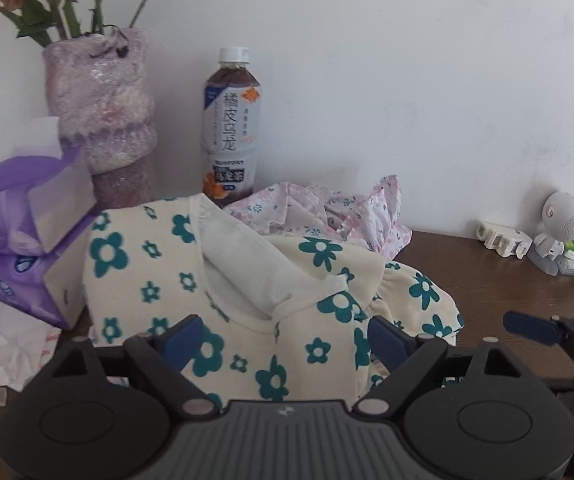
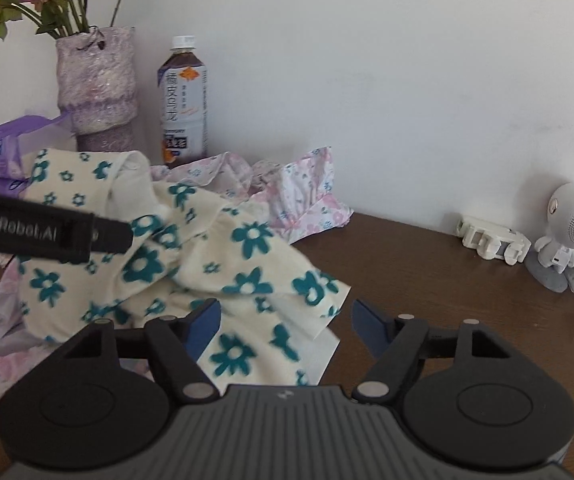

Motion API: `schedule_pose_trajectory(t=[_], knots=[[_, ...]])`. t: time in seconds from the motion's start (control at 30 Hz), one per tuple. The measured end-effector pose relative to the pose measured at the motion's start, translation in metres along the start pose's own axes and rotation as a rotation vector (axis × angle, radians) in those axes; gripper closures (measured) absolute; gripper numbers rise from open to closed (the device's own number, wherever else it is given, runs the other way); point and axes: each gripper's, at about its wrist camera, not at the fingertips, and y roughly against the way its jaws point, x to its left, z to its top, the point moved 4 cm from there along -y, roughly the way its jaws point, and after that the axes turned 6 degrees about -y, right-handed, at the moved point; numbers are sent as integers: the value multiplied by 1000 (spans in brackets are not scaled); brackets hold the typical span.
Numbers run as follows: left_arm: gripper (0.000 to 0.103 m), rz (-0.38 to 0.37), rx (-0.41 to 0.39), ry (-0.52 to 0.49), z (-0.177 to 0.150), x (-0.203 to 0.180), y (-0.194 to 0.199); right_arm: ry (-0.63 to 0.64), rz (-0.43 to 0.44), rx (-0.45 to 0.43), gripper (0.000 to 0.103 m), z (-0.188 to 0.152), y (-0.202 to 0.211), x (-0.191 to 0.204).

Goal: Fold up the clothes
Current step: 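Move both tools toward the cream teal-flowered garment on the pink cloth, then close the left and right grippers on the cream garment's edge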

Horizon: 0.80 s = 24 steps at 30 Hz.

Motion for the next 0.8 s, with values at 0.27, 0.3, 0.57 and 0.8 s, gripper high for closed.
schedule_pose_trajectory(t=[0.27, 0.3, 0.57, 0.8], knots=[[56, -93, 48, -39, 1, -8, -19, 48, 29, 14, 49, 11, -35, -14], [59, -105, 61, -38, 1, -9, -19, 31, 47, 10, 54, 12, -36, -15], [95, -120, 4, -76, 4, 4, 3, -14, 144, -16, 101, 6, -37, -8], [97, -145, -109, -74, 15, 28, 46, -61, 116, -123, 102, 26, -2, -12]])
